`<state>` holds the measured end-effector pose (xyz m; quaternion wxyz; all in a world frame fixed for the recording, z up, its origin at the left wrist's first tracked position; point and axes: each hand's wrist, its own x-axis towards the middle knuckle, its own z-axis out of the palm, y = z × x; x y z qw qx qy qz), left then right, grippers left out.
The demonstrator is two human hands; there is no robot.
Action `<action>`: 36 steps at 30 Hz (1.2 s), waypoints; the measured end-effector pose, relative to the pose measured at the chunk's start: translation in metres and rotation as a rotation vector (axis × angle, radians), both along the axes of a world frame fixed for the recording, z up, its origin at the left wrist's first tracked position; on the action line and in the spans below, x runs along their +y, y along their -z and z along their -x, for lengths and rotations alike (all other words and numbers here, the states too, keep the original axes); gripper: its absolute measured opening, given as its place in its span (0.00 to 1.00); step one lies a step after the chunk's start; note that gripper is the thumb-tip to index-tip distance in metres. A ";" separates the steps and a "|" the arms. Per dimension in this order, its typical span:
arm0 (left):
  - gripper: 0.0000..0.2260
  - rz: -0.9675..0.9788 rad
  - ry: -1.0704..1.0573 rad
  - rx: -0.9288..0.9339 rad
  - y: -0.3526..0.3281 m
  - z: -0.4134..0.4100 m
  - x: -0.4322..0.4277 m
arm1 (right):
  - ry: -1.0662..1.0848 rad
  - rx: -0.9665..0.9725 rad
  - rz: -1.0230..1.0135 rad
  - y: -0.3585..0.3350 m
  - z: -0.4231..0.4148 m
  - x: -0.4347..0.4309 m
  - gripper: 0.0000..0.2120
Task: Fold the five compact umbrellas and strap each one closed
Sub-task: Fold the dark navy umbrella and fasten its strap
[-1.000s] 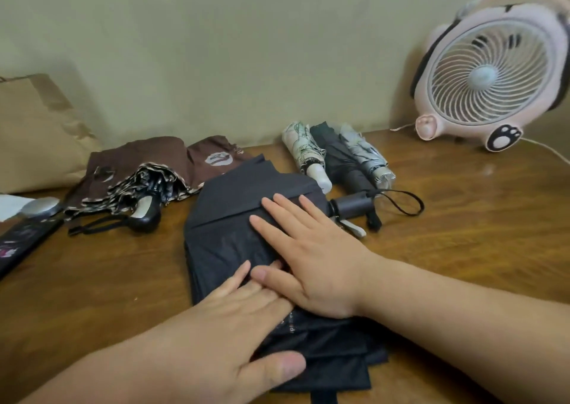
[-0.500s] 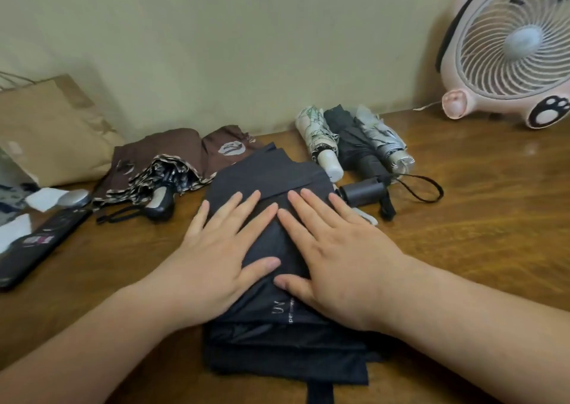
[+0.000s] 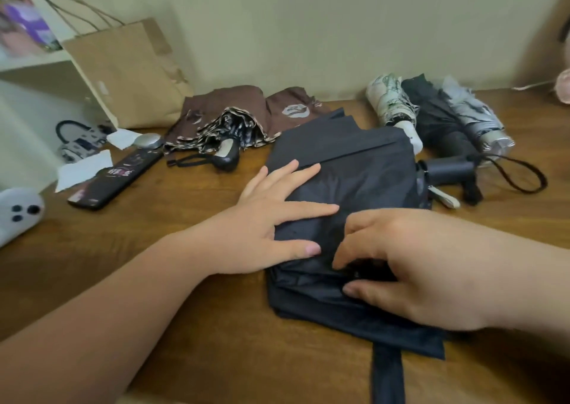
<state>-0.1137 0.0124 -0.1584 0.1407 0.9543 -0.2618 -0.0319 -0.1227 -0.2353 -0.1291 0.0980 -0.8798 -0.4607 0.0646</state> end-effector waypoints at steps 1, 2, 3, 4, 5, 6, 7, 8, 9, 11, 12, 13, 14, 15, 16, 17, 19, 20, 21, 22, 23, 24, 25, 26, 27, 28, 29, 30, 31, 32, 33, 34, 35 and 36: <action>0.22 0.018 0.004 0.019 -0.002 0.002 0.002 | -0.001 0.012 0.033 0.004 -0.001 0.000 0.16; 0.22 0.037 0.002 0.039 -0.003 0.003 0.004 | 0.001 0.027 0.022 0.006 -0.002 -0.001 0.15; 0.22 0.055 -0.009 0.063 -0.005 0.004 0.007 | 0.000 0.037 -0.015 0.008 -0.003 -0.002 0.13; 0.22 0.075 -0.022 0.088 -0.007 0.005 0.009 | 0.001 0.042 -0.053 0.009 -0.004 -0.005 0.10; 0.22 0.092 -0.036 0.116 -0.009 0.005 0.011 | 0.011 0.047 -0.077 0.009 -0.005 -0.006 0.07; 0.23 0.107 -0.045 0.135 -0.011 0.005 0.013 | 0.022 0.055 -0.085 0.009 -0.004 -0.006 0.06; 0.24 0.115 -0.052 0.146 -0.012 0.005 0.014 | 0.025 0.066 -0.072 0.008 -0.003 -0.006 0.07; 0.25 0.116 -0.057 0.151 -0.013 0.005 0.015 | 0.022 0.074 -0.051 0.008 -0.003 -0.004 0.08; 0.27 0.109 -0.063 0.156 -0.014 0.005 0.016 | 0.016 0.077 -0.040 0.007 -0.001 -0.002 0.08; 0.28 0.095 -0.075 0.158 -0.013 0.005 0.016 | 0.003 0.066 -0.047 0.008 0.001 0.000 0.08; 0.26 0.096 -0.078 0.157 -0.013 0.006 0.015 | 0.000 0.054 -0.054 0.009 0.001 0.000 0.08; 0.22 0.103 -0.073 0.152 -0.012 0.006 0.014 | 0.005 0.041 -0.054 0.009 0.002 -0.001 0.07; 0.20 0.109 -0.063 0.145 -0.012 0.007 0.014 | 0.012 0.038 -0.049 0.009 0.002 -0.002 0.07; 0.22 0.100 -0.056 0.143 -0.011 0.008 0.015 | 0.016 0.045 -0.047 0.009 0.002 -0.002 0.07; 0.27 0.080 -0.045 0.144 -0.011 0.008 0.017 | 0.015 0.049 -0.066 0.008 0.002 -0.002 0.06; 0.30 0.051 -0.033 0.150 -0.011 0.008 0.017 | 0.008 0.034 -0.131 0.008 0.002 -0.003 0.03; 0.33 0.027 -0.007 0.152 -0.012 0.008 0.019 | 0.025 -0.032 -0.373 0.009 0.000 0.000 0.02; 0.33 0.030 -0.006 0.156 -0.013 0.008 0.020 | 0.066 -0.080 -0.485 0.008 -0.002 0.003 0.02; 0.33 0.033 -0.005 0.159 -0.013 0.008 0.021 | 0.112 -0.143 -0.560 0.008 -0.006 0.008 0.00; 0.33 0.028 -0.003 0.158 -0.013 0.008 0.021 | 0.165 -0.221 -0.594 0.008 -0.012 0.013 0.04; 0.33 0.020 0.002 0.147 -0.014 0.008 0.021 | 0.206 -0.275 -0.565 0.009 -0.016 0.019 0.10; 0.33 0.010 0.008 0.137 -0.014 0.008 0.020 | 0.223 -0.295 -0.482 0.012 -0.020 0.025 0.17; 0.32 0.004 0.017 0.123 -0.015 0.010 0.020 | 0.225 -0.303 -0.361 0.016 -0.022 0.030 0.24; 0.30 -0.001 0.019 0.112 -0.017 0.012 0.019 | 0.218 -0.303 -0.234 0.022 -0.022 0.033 0.29; 0.27 -0.013 0.018 0.100 -0.018 0.016 0.020 | 0.211 -0.291 -0.120 0.029 -0.020 0.035 0.34; 0.23 -0.044 0.017 0.089 -0.021 0.020 0.020 | 0.203 -0.282 -0.025 0.036 -0.017 0.035 0.37; 0.19 -0.085 0.024 0.071 -0.024 0.024 0.022 | 0.195 -0.280 0.043 0.041 -0.014 0.035 0.39; 0.15 -0.129 0.028 0.052 -0.027 0.028 0.024 | 0.194 -0.274 0.083 0.045 -0.011 0.033 0.40; 0.14 -0.159 0.024 0.050 -0.032 0.030 0.026 | 0.199 -0.269 0.092 0.047 -0.009 0.032 0.41; 0.17 -0.168 0.003 0.062 -0.036 0.031 0.026 | 0.205 -0.274 0.080 0.047 -0.008 0.032 0.41; 0.23 -0.128 -0.041 0.027 -0.038 0.029 0.023 | 0.211 -0.280 0.060 0.046 -0.007 0.033 0.41; 0.25 -0.029 -0.120 -0.074 -0.040 0.025 0.018 | 0.216 -0.284 0.053 0.046 -0.007 0.034 0.41; 0.23 0.108 -0.218 -0.236 -0.040 0.018 0.011 | 0.217 -0.285 0.055 0.047 -0.007 0.034 0.41; 0.20 0.239 -0.322 -0.388 -0.040 0.009 0.004 | 0.218 -0.289 0.048 0.048 -0.007 0.035 0.41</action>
